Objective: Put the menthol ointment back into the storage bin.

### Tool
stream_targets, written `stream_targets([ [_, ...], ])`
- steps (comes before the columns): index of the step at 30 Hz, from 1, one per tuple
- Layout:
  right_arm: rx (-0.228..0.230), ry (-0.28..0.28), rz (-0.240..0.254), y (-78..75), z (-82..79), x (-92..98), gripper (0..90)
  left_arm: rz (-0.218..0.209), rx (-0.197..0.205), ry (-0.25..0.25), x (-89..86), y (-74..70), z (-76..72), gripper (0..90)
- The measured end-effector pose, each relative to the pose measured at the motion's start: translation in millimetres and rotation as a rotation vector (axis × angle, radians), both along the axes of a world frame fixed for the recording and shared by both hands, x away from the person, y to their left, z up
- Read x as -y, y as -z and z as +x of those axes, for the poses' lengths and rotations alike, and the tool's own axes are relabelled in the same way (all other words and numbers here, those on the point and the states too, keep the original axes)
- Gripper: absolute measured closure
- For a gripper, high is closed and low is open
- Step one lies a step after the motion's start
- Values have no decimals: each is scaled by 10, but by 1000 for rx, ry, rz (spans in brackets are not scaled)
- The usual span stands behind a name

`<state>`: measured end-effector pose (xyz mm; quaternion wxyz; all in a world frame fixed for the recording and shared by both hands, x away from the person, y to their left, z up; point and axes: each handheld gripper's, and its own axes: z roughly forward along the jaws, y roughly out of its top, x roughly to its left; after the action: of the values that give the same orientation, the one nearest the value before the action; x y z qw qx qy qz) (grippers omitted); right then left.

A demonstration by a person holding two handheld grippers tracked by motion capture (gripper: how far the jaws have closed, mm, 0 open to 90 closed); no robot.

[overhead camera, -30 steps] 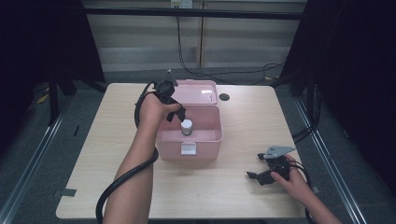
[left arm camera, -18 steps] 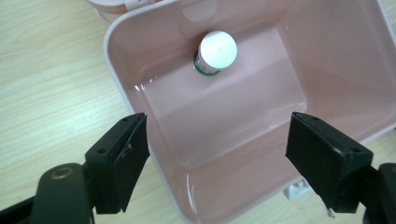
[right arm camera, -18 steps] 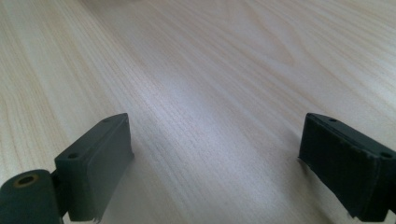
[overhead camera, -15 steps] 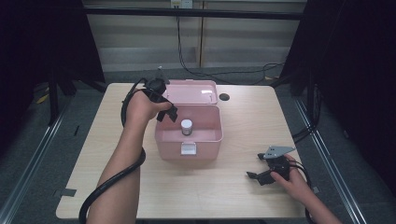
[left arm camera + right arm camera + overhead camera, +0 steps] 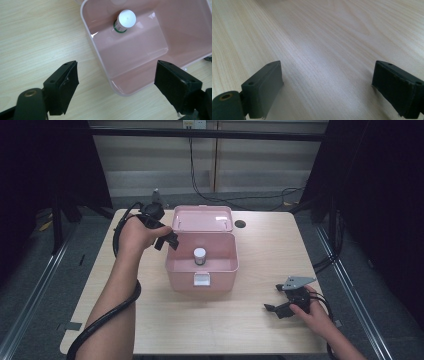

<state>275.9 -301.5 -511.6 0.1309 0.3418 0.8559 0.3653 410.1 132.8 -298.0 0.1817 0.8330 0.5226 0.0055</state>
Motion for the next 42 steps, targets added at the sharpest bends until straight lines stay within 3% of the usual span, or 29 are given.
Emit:
stream_targets([
  [8,2,-3,1,1,2,1,88,1,-2,3,-145,-16,-61,186],
  [28,1,-3,1,1,2,1,88,24,-5,40,-451,100,-263,187],
  [42,2,-2,2,2,3,0,88,28,-25,57,-602,393,-376,187],
])
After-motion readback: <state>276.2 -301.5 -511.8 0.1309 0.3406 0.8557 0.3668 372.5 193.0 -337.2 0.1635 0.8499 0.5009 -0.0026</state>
